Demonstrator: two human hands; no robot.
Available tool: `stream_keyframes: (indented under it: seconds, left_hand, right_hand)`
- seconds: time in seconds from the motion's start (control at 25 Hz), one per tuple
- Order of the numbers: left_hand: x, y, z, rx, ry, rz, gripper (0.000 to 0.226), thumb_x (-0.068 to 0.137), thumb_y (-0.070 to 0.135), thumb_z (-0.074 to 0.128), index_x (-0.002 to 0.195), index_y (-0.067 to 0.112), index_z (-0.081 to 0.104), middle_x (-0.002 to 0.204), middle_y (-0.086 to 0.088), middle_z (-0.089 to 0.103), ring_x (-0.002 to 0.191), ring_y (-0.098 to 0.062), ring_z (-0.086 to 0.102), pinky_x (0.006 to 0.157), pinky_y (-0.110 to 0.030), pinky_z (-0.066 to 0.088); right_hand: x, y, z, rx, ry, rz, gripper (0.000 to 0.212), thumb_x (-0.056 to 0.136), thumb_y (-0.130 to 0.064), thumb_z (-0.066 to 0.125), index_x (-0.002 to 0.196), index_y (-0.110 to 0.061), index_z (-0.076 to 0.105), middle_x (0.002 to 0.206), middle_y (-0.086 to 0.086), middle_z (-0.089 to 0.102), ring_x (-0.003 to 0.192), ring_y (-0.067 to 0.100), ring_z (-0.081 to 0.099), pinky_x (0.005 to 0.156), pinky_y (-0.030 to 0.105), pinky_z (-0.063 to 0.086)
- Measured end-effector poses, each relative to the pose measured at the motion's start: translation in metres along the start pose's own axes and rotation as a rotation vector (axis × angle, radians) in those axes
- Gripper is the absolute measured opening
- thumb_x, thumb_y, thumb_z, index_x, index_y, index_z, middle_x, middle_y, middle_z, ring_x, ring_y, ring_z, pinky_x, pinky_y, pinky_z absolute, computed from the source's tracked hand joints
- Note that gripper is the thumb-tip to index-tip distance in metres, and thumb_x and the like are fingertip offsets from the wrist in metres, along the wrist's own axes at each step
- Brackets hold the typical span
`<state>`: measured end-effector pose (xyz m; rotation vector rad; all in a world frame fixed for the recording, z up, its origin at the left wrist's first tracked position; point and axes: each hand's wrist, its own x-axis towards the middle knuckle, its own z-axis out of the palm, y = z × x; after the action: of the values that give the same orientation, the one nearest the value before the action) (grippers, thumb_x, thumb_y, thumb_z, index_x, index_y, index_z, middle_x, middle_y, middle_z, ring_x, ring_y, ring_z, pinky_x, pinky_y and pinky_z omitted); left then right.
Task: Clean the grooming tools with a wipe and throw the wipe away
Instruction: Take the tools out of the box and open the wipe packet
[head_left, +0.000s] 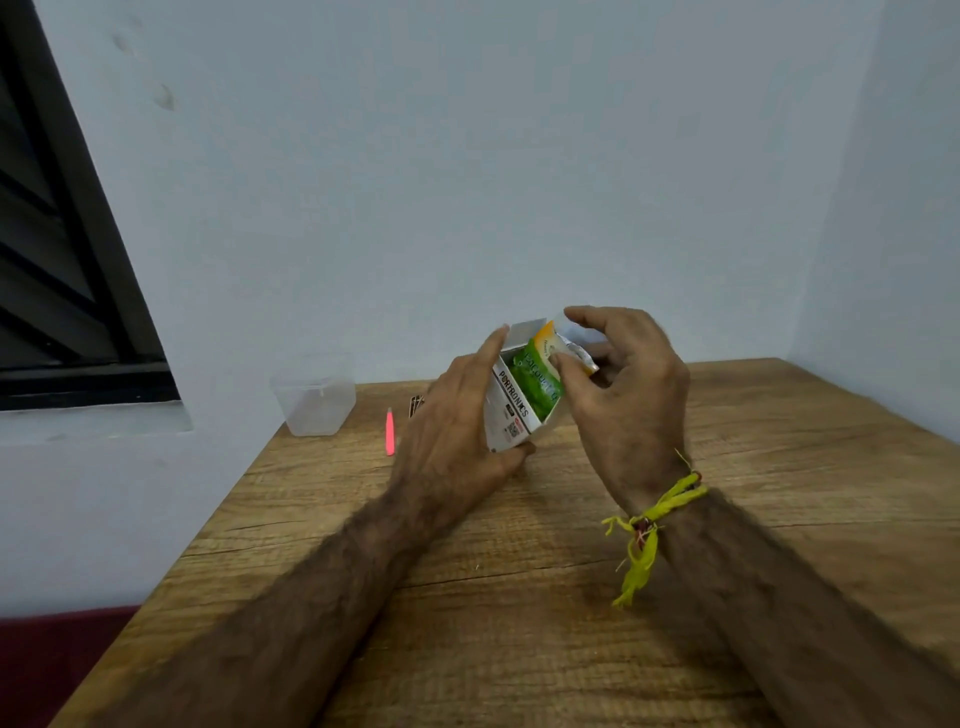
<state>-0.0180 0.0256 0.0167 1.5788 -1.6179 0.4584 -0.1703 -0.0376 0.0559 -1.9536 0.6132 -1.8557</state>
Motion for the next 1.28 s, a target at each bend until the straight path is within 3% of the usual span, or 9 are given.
stream_keyframes:
  seconds: [0.08, 0.2, 0.28, 0.44, 0.6, 0.88, 1.04, 1.16, 1.28]
  left_hand:
    - [0.0, 0.0, 0.0, 0.015, 0.015, -0.002, 0.107, 0.071, 0.042, 0.083, 0.157, 0.033, 0.019, 0.132, 0.003, 0.052, 0.11, -0.001, 0.044, 0.084, -0.025, 0.046]
    - [0.001, 0.001, -0.003, -0.027, 0.027, -0.021, 0.104, 0.072, 0.045, 0.082, 0.155, 0.035, 0.02, 0.13, 0.003, 0.052, 0.112, -0.006, 0.048, 0.087, -0.034, 0.052]
    - [0.001, 0.0, -0.005, -0.056, 0.031, -0.037, 0.102, 0.071, 0.05, 0.078, 0.154, 0.038, 0.021, 0.13, 0.003, 0.053, 0.112, -0.008, 0.05, 0.087, -0.039, 0.053]
    - [0.002, -0.001, -0.005, -0.043, 0.041, -0.087, 0.092, 0.067, 0.057, 0.074, 0.147, 0.039, 0.032, 0.128, 0.004, 0.055, 0.108, -0.009, 0.052, 0.084, -0.042, 0.056]
    - [0.001, 0.0, -0.001, -0.182, 0.035, -0.146, 0.083, 0.074, 0.052, 0.08, 0.143, 0.037, 0.037, 0.133, 0.011, 0.052, 0.119, -0.007, 0.05, 0.092, -0.041, 0.055]
    - [-0.002, 0.016, 0.008, -0.261, 0.054, -0.192, 0.066, 0.082, 0.045, 0.079, 0.135, 0.023, 0.046, 0.132, 0.006, 0.057, 0.118, -0.007, 0.055, 0.083, -0.046, 0.061]
    - [0.001, 0.023, 0.002, -0.214, 0.097, -0.016, 0.07, 0.086, 0.044, 0.073, 0.147, 0.034, 0.039, 0.14, 0.004, 0.05, 0.121, -0.006, 0.053, 0.078, -0.038, 0.06]
    - [0.0, 0.023, 0.004, -0.101, 0.038, 0.087, 0.059, 0.09, 0.046, 0.066, 0.145, 0.04, 0.045, 0.152, -0.007, 0.039, 0.127, -0.018, 0.05, 0.075, -0.045, 0.062]
    - [0.001, 0.019, 0.005, -0.078, 0.035, 0.067, 0.048, 0.088, 0.044, 0.071, 0.133, 0.03, 0.062, 0.152, -0.011, 0.04, 0.122, -0.023, 0.054, 0.074, -0.047, 0.062]
  right_hand:
    - [0.003, -0.001, 0.0, 0.047, 0.008, 0.088, 0.036, 0.08, -0.002, 0.079, 0.115, -0.007, 0.072, 0.114, 0.003, 0.063, 0.094, 0.011, 0.068, 0.076, 0.02, 0.058]
    - [0.008, -0.005, -0.003, 0.076, 0.1, 0.113, 0.018, 0.079, -0.009, 0.082, 0.097, -0.005, 0.078, 0.106, 0.005, 0.067, 0.093, 0.008, 0.068, 0.074, 0.014, 0.055]
    - [0.012, -0.01, -0.006, 0.164, 0.164, 0.109, 0.008, 0.081, -0.01, 0.08, 0.088, -0.006, 0.077, 0.097, 0.007, 0.069, 0.089, 0.011, 0.068, 0.07, 0.018, 0.056]
    - [0.02, -0.014, -0.011, 0.428, 0.322, 0.208, 0.004, 0.091, -0.01, 0.07, 0.091, -0.009, 0.066, 0.084, 0.001, 0.068, 0.074, 0.008, 0.066, 0.066, 0.036, 0.061]
    - [0.028, -0.004, -0.02, 0.529, 0.451, 0.278, 0.007, 0.097, -0.012, 0.061, 0.097, -0.014, 0.054, 0.092, 0.006, 0.066, 0.073, 0.018, 0.071, 0.049, 0.034, 0.059]
    - [0.023, 0.029, -0.017, 0.39, 0.44, 0.371, 0.014, 0.094, -0.002, 0.062, 0.104, -0.005, 0.051, 0.098, 0.012, 0.066, 0.077, 0.02, 0.075, 0.06, 0.037, 0.063]
    - [0.024, 0.04, -0.022, 0.377, 0.375, 0.336, 0.033, 0.089, 0.005, 0.06, 0.114, -0.009, 0.044, 0.097, 0.013, 0.066, 0.072, 0.017, 0.075, 0.059, 0.03, 0.061]
    - [0.029, 0.043, -0.022, 0.339, 0.324, 0.324, 0.025, 0.087, 0.005, 0.062, 0.106, -0.009, 0.055, 0.1, 0.012, 0.065, 0.073, 0.018, 0.075, 0.06, 0.033, 0.062]
    - [0.028, 0.04, -0.018, 0.311, 0.25, 0.362, 0.011, 0.09, -0.002, 0.063, 0.095, -0.008, 0.071, 0.086, -0.002, 0.068, 0.08, 0.021, 0.075, 0.071, 0.037, 0.063]
